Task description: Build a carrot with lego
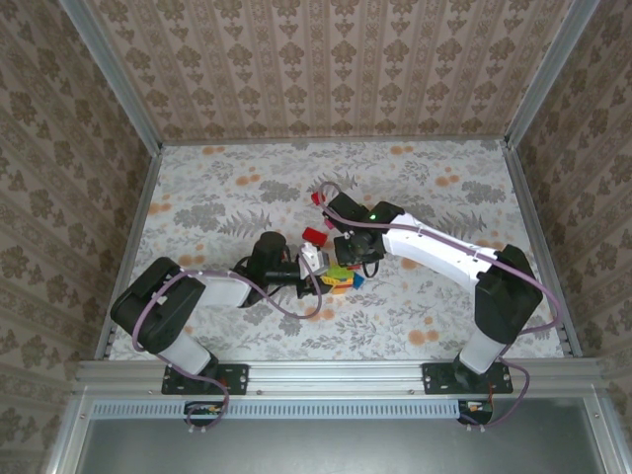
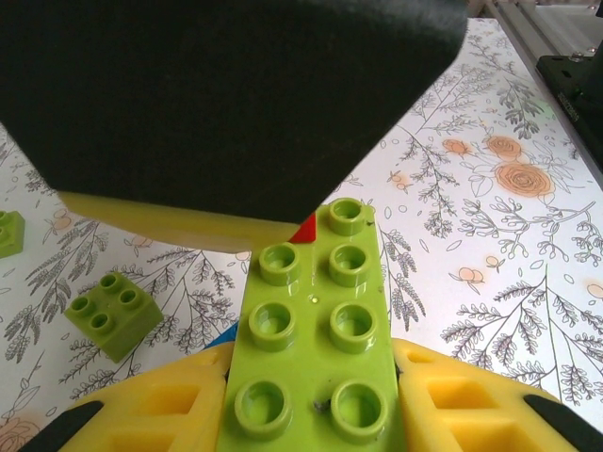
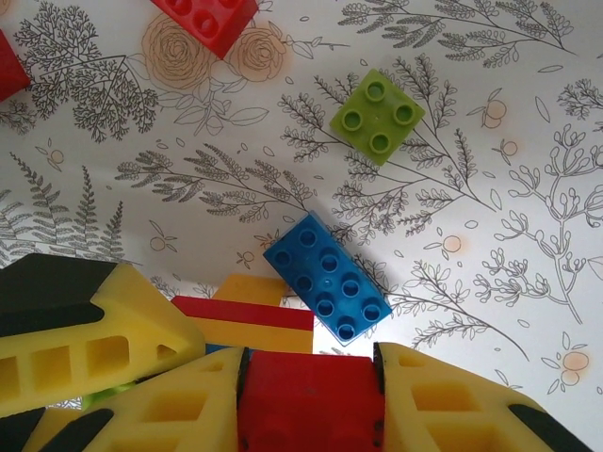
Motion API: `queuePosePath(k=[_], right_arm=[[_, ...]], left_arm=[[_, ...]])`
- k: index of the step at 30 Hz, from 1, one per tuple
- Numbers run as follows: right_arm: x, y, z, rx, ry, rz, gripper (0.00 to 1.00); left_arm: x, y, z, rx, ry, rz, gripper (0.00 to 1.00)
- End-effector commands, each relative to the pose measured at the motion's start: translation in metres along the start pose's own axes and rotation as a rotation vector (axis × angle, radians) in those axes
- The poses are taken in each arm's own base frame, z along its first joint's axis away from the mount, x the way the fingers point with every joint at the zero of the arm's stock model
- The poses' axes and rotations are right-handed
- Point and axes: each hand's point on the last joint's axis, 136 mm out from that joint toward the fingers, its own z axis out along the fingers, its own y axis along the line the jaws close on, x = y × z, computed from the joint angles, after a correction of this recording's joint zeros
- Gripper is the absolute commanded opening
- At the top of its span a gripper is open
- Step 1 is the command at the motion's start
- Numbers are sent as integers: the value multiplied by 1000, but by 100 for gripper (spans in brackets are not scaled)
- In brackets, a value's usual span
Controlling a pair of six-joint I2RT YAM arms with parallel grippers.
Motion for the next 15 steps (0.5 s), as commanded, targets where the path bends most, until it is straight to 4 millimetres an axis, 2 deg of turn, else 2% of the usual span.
queuePosePath(k=[1, 5, 8, 10, 15], right_arm=[[-1, -38, -14, 82, -17, 26, 28], [3, -72, -19, 110, -25, 89, 27], [14, -91, -12, 131, -7, 123, 27], [24, -97, -3, 133, 17, 135, 27], [46, -96, 28, 112, 80, 160, 27]], left_arm=[[31, -15, 2, 55, 95, -63, 37], [31, -15, 3, 58, 96, -63, 37], [32, -15, 3, 57, 97, -63, 37], [32, -16, 3, 59, 98, -62, 37], [31, -15, 3, 58, 100, -62, 37]])
